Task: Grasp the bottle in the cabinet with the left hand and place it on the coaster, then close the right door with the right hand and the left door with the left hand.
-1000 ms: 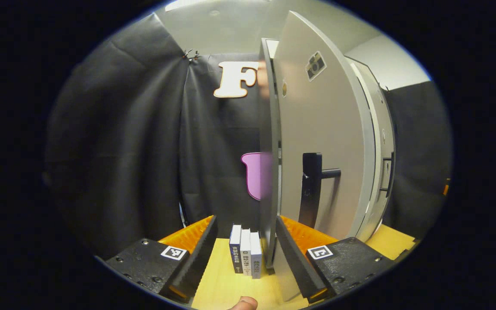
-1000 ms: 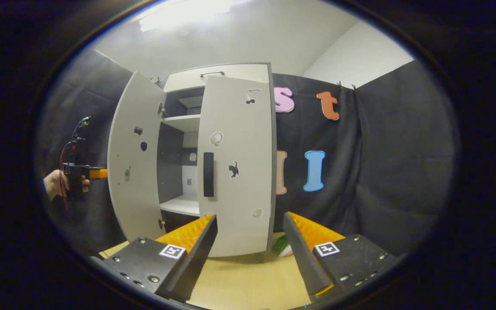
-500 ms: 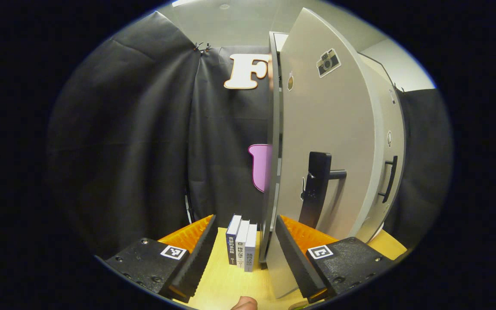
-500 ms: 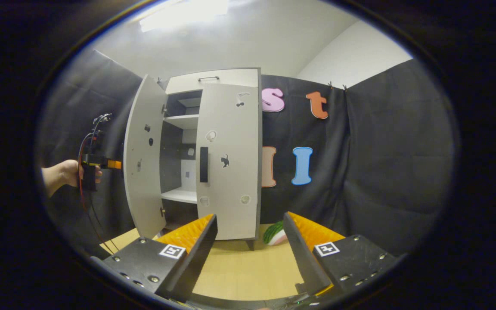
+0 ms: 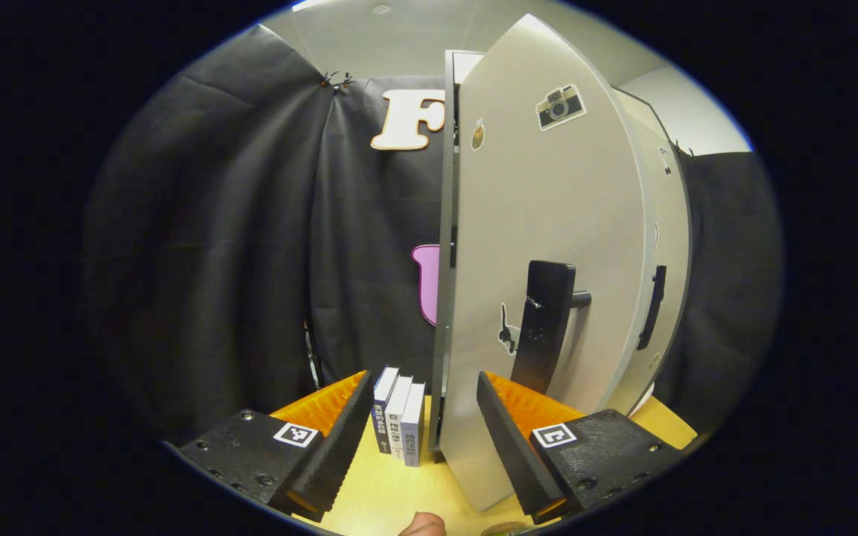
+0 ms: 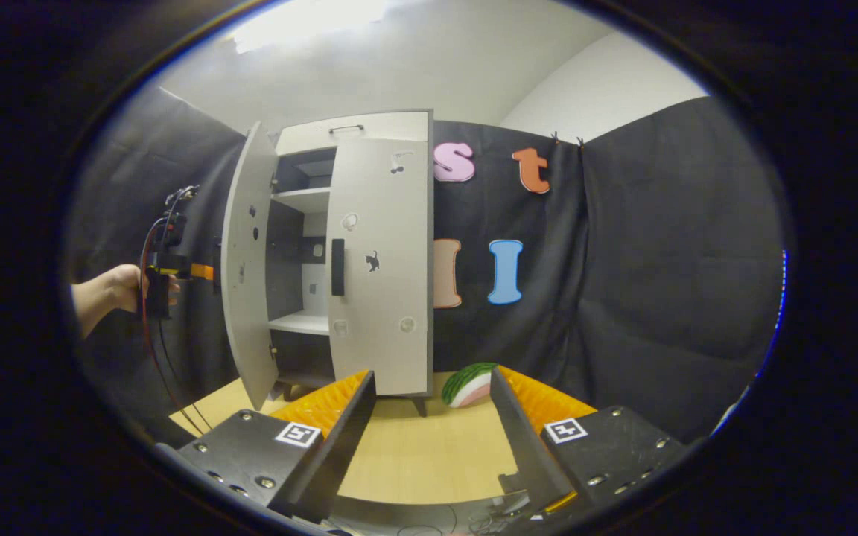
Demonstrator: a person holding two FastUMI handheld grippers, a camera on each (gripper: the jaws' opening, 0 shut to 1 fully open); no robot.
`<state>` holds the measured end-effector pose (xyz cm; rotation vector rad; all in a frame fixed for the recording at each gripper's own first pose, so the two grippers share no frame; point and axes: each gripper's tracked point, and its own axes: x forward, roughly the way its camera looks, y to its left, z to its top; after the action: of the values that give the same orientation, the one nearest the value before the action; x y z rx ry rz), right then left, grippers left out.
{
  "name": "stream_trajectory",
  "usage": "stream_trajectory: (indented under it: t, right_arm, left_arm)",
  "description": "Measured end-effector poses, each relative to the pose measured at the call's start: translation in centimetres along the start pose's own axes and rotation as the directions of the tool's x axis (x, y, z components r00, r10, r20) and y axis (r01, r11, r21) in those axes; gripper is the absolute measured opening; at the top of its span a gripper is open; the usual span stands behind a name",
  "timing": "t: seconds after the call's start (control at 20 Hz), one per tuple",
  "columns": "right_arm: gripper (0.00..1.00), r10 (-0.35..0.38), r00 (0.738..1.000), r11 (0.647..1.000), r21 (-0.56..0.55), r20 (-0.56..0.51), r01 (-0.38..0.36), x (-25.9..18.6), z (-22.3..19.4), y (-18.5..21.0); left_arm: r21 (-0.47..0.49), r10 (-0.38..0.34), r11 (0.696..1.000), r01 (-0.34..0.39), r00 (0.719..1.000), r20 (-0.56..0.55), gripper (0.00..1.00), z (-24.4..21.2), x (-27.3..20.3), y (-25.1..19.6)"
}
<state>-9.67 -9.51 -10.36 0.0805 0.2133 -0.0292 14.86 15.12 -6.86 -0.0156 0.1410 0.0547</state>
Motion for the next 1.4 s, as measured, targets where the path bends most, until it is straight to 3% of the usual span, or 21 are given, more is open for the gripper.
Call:
stream_trajectory:
  t: [0.05, 0.1, 0.15, 0.2, 0.3, 0.4, 0.45, 0.85, 0.9, 1.05, 1.1, 1.4]
  right_arm:
    - [0.94, -0.004, 1.000, 1.000, 0.006, -0.003, 0.004, -0.1, -0.1, 0.0]
    - [0.91, -0.001, 1.000, 1.000, 0.010, 0.001, 0.001, -0.2, 0.0, 0.2]
    - [0.94, 0.002, 1.000, 1.000, 0.013, 0.005, -0.002, -0.1, 0.2, 0.3]
    - [0.94, 0.006, 1.000, 1.000, 0.016, 0.007, -0.006, -0.1, 0.2, 0.6]
    - [0.94, 0.013, 1.000, 1.000, 0.015, 0.001, -0.013, 0.0, 0.1, 0.7]
    - [0.96, 0.013, 1.000, 1.000, 0.010, -0.012, -0.013, 0.2, -0.4, 0.7]
    - [0.91, 0.014, 1.000, 1.000, 0.007, -0.015, -0.014, 0.3, -0.5, 0.8]
    - [0.91, 0.027, 0.999, 0.999, 0.028, -0.018, -0.026, 1.1, -0.8, 1.2]
    - [0.91, 0.026, 1.000, 0.999, 0.025, -0.015, -0.026, 1.1, -0.7, 1.3]
    - [0.94, 0.030, 0.999, 0.999, 0.042, -0.013, -0.029, 1.3, -0.6, 1.5]
    - [0.91, 0.029, 1.000, 0.998, 0.047, -0.012, -0.029, 1.3, -0.5, 1.6]
    - [0.91, 0.035, 0.998, 0.997, 0.061, 0.046, -0.038, 2.1, 2.9, 3.2]
  left_arm:
    - [-0.002, -0.008, 1.000, 0.008, 1.000, -0.001, 0.85, -0.1, 0.1, -0.5]
    - [-0.004, -0.011, 1.000, 0.011, 1.000, -0.001, 0.89, 0.0, 0.1, -0.8]
    - [-0.005, -0.012, 1.000, 0.012, 1.000, 0.001, 0.85, 0.1, 0.1, -1.1]
    - [0.000, -0.015, 1.000, 0.015, 1.000, 0.002, 0.89, 0.1, 0.2, -1.4]
    - [0.010, -0.019, 1.000, 0.019, 1.000, 0.003, 0.85, 0.1, 0.2, -1.8]
    - [0.008, -0.020, 1.000, 0.020, 1.000, 0.006, 0.89, 0.1, 0.3, -1.9]
    - [0.006, -0.017, 1.000, 0.017, 1.000, 0.005, 0.89, 0.1, 0.4, -1.9]
    - [0.003, -0.014, 1.000, 0.014, 1.000, 0.001, 0.89, 0.2, 0.5, -2.3]
    - [0.002, -0.015, 1.000, 0.015, 1.000, 0.000, 0.85, 0.2, 0.5, -2.6]
    - [0.003, -0.018, 1.000, 0.018, 1.000, -0.003, 0.89, 0.1, 0.6, -3.3]
    - [0.002, -0.018, 1.000, 0.018, 1.000, -0.003, 0.89, 0.0, 0.7, -3.4]
    - [0.010, -0.013, 1.000, 0.013, 1.000, 0.005, 0.89, 0.1, 0.6, -3.6]
